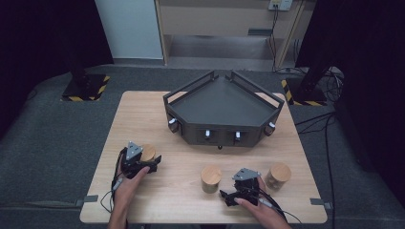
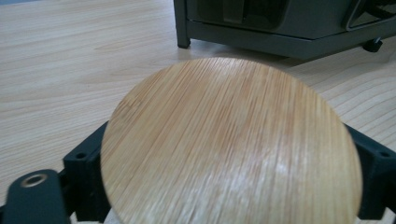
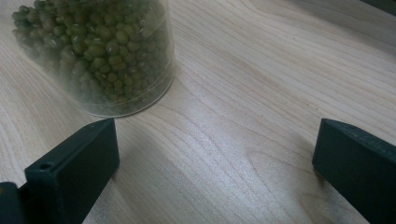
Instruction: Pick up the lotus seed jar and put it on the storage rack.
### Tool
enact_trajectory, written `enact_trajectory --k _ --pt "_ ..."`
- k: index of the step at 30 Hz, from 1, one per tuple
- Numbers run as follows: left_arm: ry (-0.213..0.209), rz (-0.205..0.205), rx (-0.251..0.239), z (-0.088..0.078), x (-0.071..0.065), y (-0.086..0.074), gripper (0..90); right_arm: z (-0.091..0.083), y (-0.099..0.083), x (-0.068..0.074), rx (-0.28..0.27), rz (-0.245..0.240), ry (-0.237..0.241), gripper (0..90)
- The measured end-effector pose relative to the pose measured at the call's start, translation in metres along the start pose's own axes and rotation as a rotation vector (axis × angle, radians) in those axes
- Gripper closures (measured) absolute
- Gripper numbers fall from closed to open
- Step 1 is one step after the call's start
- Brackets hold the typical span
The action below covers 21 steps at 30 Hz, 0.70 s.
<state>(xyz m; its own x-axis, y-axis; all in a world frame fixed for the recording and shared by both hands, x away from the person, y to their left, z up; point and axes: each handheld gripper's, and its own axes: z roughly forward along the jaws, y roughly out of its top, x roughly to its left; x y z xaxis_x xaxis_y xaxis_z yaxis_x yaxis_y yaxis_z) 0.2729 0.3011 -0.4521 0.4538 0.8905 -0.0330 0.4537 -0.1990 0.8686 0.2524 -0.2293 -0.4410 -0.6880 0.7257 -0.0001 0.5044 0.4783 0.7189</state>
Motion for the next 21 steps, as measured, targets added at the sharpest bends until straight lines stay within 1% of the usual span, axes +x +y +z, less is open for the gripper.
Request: enact_trajectory --k 1,2,3,4,10,11,13,15,17,19,21 --pt "-0.005 -0.006 -0.009 -0.001 0.001 -0.002 13.1 0.0 0.0 0.0 0.0 0.0 0.0 0.7" --pt "-0.006 -0.009 -0.017 -0.002 0.002 -0.003 16.8 0.0 0.0 0.0 0.0 0.0 0.0 0.7" --pt "-0.003 -0.014 -0.021 -0.002 0.001 -0.004 18.4 0.0 0.0 0.0 0.0 0.0 0.0 0.7" --pt "0.012 -0.003 -0.018 -0.003 -0.001 -0.004 23.3 0.0 0.0 0.0 0.0 0.0 0.0 0.7" --pt "0.013 0.006 -0.015 -0.004 -0.001 -0.003 24.0 0.0 0.0 0.0 0.0 0.0 0.0 0.7" --pt "0.01 -0.004 -0.019 -0.005 0.0 -0.004 24.1 0.0 0.0 0.0 0.0 0.0 0.0 0.7" --pt "0.013 -0.009 -0.023 -0.006 0.001 -0.005 24.2 0.0 0.0 0.0 0.0 0.0 0.0 0.7" --pt "0.018 0.009 -0.015 -0.008 0.0 -0.005 24.1 0.0 0.0 0.0 0.0 0.0 0.0 0.7" --pt "0.005 0.004 -0.018 -0.01 0.003 -0.006 24.2 0.0 0.0 0.0 0.0 0.001 0.001 0.7" --pt "0.009 0.009 -0.025 -0.013 0.002 -0.006 24.2 0.0 0.0 0.0 0.0 0.001 0.001 0.6" --pt "0.002 0.016 -0.032 -0.017 0.003 -0.005 24.2 0.0 0.0 0.0 0.0 0.0 0.0 0.6"
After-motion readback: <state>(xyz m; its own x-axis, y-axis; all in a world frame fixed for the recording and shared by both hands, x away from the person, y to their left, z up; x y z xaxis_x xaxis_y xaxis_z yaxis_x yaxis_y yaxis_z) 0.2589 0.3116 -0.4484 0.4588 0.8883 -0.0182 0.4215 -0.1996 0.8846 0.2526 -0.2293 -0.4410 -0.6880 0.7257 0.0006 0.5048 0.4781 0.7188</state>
